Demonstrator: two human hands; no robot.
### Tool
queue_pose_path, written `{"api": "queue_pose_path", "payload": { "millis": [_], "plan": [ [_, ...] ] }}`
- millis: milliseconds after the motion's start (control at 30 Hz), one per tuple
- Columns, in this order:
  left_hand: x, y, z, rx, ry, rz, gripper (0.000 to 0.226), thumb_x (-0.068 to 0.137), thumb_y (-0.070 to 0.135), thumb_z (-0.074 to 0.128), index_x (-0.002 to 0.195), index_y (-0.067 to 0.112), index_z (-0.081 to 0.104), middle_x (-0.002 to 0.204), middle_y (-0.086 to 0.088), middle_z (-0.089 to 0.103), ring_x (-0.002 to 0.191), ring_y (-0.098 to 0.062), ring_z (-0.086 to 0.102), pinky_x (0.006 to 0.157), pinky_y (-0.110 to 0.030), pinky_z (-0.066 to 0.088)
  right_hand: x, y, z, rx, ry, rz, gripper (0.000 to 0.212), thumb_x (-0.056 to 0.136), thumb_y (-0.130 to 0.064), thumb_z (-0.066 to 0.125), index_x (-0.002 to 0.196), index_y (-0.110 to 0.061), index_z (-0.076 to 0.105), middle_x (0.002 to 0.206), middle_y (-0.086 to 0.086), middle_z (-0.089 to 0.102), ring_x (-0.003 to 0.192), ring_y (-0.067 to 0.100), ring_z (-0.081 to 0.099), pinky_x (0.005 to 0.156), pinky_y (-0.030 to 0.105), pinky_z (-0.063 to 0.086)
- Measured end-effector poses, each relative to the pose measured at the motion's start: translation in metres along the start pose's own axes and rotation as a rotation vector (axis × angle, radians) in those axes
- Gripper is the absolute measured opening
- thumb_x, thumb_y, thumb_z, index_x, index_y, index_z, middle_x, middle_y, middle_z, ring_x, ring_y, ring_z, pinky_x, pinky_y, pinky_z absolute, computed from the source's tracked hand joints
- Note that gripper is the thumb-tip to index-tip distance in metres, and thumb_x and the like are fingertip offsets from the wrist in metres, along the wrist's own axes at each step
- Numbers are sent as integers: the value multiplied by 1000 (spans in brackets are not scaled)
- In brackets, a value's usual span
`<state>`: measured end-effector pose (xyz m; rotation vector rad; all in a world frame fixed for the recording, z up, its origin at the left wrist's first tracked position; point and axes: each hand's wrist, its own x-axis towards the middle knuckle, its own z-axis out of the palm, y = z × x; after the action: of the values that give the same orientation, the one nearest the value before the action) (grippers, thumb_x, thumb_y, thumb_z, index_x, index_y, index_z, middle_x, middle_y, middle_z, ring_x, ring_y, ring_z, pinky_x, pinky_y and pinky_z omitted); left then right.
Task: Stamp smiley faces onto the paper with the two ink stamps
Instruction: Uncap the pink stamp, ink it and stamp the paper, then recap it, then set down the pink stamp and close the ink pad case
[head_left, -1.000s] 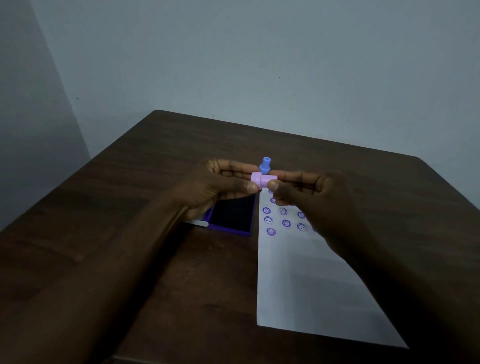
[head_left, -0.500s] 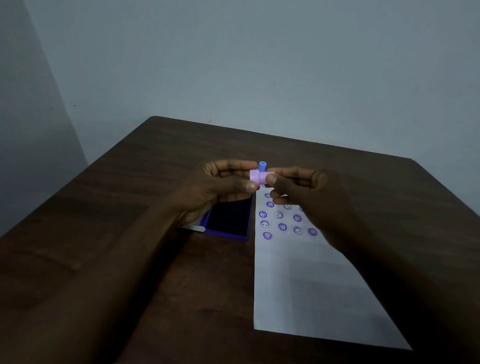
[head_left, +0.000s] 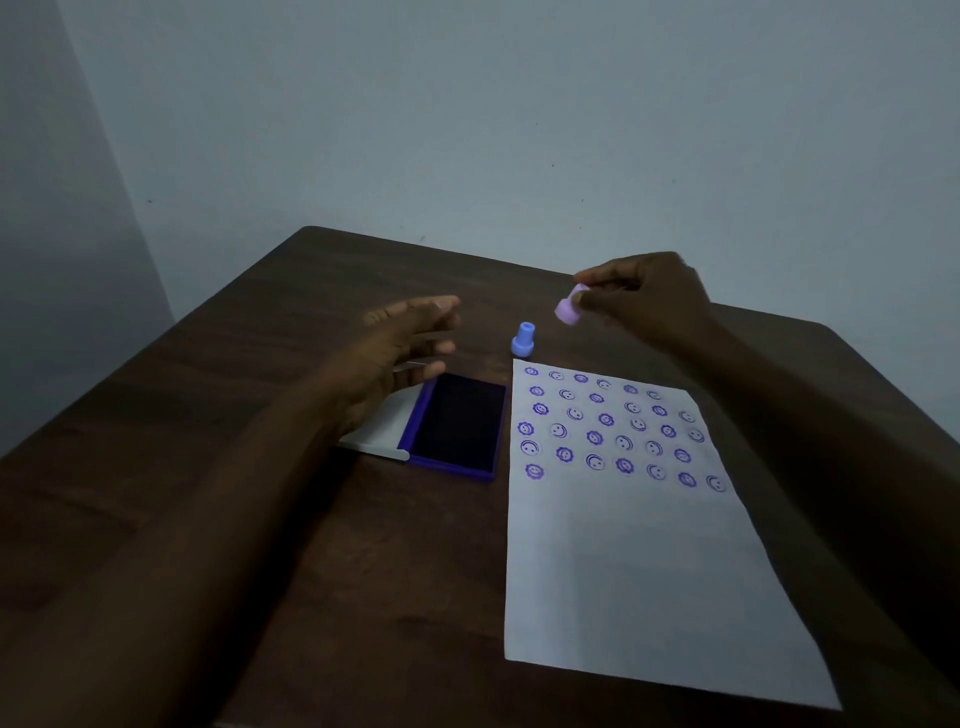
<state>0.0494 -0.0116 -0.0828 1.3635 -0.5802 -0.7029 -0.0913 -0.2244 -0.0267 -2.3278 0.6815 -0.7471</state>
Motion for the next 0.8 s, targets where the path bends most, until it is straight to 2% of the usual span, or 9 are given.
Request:
{"api": "queue_pose_path", "payload": {
  "millis": [33, 100, 233, 400, 500, 633, 700, 800],
  "plan": [
    [0, 0, -1, -4, 4, -13, 27, 91, 40, 56, 113, 26, 67, 110, 4, 69, 97, -13, 64, 71, -25, 53, 4, 4, 5, -39, -3, -2, 23, 73, -26, 78, 95, -20, 79, 90, -5, 76, 77, -3, 62, 68, -2, 39],
    [1, 1, -2, -27, 16, -39, 29, 92, 47, 52, 109, 29, 68, 109, 6, 70, 95, -12, 65, 71, -25, 53, 12, 14, 14, -87, -18, 0, 24, 74, -23, 78, 97, -18, 79, 90, -5, 74, 78, -3, 61, 62, -6, 35],
    [4, 2, -4, -71, 25, -68, 34, 94, 52, 44, 107, 31, 68, 107, 7, 71, 94, -10, 65, 73, -27, 51, 23, 34, 27, -130, -86, 23, 26, 72, -20, 80, 97, -12, 78, 91, 1, 76, 85, 9, 68, 64, 5, 41],
    [5, 2, -4, -79, 26, -72, 37, 95, 52, 41, 109, 29, 67, 109, 6, 70, 96, -11, 64, 75, -28, 51, 30, 50, 39, -173, -154, 52, 25, 66, -24, 82, 89, -17, 80, 93, -3, 75, 86, 11, 68, 68, 17, 46],
    [5, 2, -5, -87, 29, -75, 41, 96, 54, 39, 109, 29, 68, 108, 5, 71, 95, -11, 64, 74, -28, 51, 30, 51, 42, -191, -160, 60, 25, 67, -24, 82, 91, -16, 79, 92, -3, 74, 85, 11, 66, 67, 16, 44],
    [6, 1, -8, -143, 31, -89, 58, 96, 62, 26, 112, 26, 69, 111, 3, 71, 96, -12, 65, 75, -30, 51, 29, 53, 47, -229, -152, 51, 28, 70, -23, 82, 96, -15, 78, 88, -3, 72, 80, 9, 64, 63, 13, 41],
    [7, 1, -9, -174, 31, -96, 65, 94, 65, 21, 113, 25, 69, 112, 2, 72, 96, -13, 66, 75, -30, 51, 27, 55, 48, -224, -141, 58, 27, 69, -25, 82, 94, -17, 78, 88, -2, 75, 81, 9, 67, 65, 16, 45],
    [8, 1, -11, -188, 33, -99, 68, 94, 67, 20, 114, 24, 69, 112, 1, 72, 95, -13, 66, 73, -29, 52, 23, 55, 49, -232, -149, 40, 19, 75, -24, 77, 93, -18, 78, 87, -2, 76, 77, 8, 66, 76, 27, 54]
  ]
}}
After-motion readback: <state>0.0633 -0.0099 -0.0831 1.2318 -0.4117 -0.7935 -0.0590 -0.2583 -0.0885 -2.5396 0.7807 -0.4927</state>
